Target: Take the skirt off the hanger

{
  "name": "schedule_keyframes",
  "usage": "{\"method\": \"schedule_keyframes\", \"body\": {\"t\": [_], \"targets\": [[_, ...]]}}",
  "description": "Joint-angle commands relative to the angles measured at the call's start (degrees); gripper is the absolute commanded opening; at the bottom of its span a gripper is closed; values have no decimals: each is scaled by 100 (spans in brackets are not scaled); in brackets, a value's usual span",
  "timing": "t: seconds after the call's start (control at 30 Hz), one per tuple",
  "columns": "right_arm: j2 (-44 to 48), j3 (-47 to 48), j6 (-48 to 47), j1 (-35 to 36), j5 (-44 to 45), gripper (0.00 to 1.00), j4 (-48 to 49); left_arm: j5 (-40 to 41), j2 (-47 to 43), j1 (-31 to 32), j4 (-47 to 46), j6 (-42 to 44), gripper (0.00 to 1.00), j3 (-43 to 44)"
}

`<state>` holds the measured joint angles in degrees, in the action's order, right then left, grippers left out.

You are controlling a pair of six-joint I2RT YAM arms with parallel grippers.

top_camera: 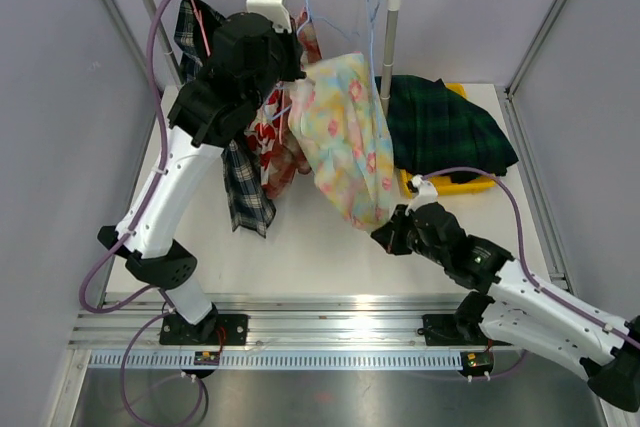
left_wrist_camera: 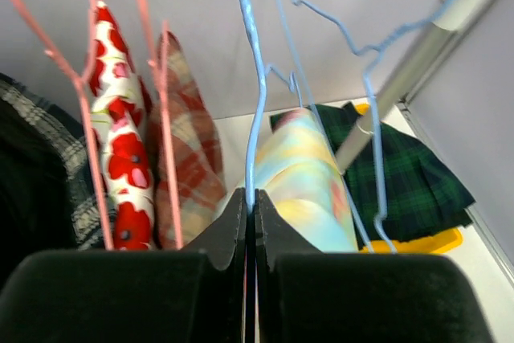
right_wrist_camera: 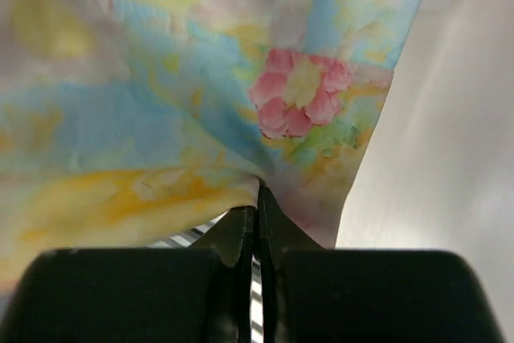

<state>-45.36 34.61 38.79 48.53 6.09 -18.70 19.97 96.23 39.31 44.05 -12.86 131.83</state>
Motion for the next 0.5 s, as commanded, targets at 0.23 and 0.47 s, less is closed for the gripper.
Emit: {"method": "schedule_keyframes", "body": {"t": [0.23, 0.47], "targets": [[292, 1335, -28, 86, 1699, 0, -1610, 26, -463, -117, -1118, -14, 0, -253], [-937, 3788, -2098, -28, 3881, 0, -1577, -81, -956, 138, -1329, 143, 0, -1256]]}}
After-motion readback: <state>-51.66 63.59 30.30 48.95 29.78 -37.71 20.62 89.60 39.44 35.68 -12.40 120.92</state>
